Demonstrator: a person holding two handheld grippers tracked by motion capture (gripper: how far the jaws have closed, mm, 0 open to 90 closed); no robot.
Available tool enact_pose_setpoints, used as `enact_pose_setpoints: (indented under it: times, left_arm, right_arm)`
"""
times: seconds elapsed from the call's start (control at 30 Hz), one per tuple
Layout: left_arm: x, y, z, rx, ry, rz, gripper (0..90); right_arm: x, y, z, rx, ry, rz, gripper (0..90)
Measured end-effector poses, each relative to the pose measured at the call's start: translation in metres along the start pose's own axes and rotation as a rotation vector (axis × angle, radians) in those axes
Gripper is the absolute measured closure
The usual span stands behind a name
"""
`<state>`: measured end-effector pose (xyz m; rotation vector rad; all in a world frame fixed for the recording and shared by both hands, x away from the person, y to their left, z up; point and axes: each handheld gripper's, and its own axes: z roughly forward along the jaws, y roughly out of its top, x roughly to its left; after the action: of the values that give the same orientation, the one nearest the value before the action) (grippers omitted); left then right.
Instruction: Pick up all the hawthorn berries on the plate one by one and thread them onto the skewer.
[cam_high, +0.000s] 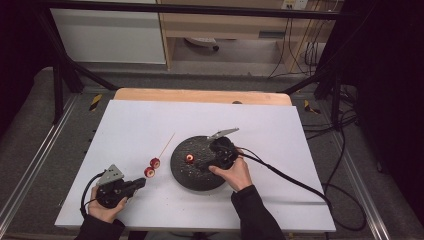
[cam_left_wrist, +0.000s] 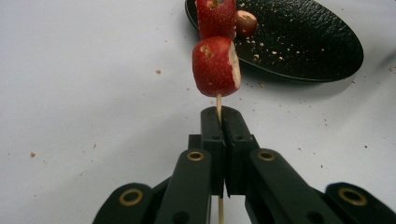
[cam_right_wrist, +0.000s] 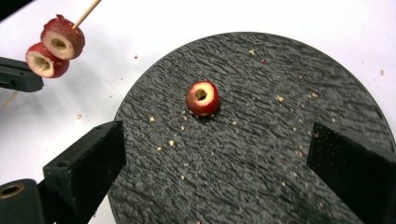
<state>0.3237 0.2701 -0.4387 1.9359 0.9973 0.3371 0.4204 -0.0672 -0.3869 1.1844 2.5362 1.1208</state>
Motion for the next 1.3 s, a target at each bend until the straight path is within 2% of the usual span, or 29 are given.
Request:
enact_pose_setpoints:
  times: [0.43,0.63,1.0,1.13,1.3]
  left_arm:
    - [-0.001,-0.002,0.000,0.004,0.000,0.003,88.2]
    - [-0.001,-0.002,0.000,0.008,0.001,0.005,88.2]
    - [-0.001,-0.002,0.000,0.009,0.002,0.006,88.2]
    - [-0.002,-0.002,0.000,0.009,0.003,0.007,88.2]
    - [-0.001,-0.002,0.000,0.010,0.003,0.006,88.2]
  right_arm:
    - [0.008,0.025,0.019,0.072,-0.007,-0.048,9.5]
    - [0.008,0.031,0.030,0.114,-0.017,-0.039,13.1]
    - [0.010,0.040,0.053,0.192,-0.019,-0.017,27.2]
    - [0.010,0.041,0.059,0.210,-0.015,-0.019,32.7]
    - [0.007,0.040,0.067,0.231,-0.011,0.003,39.5]
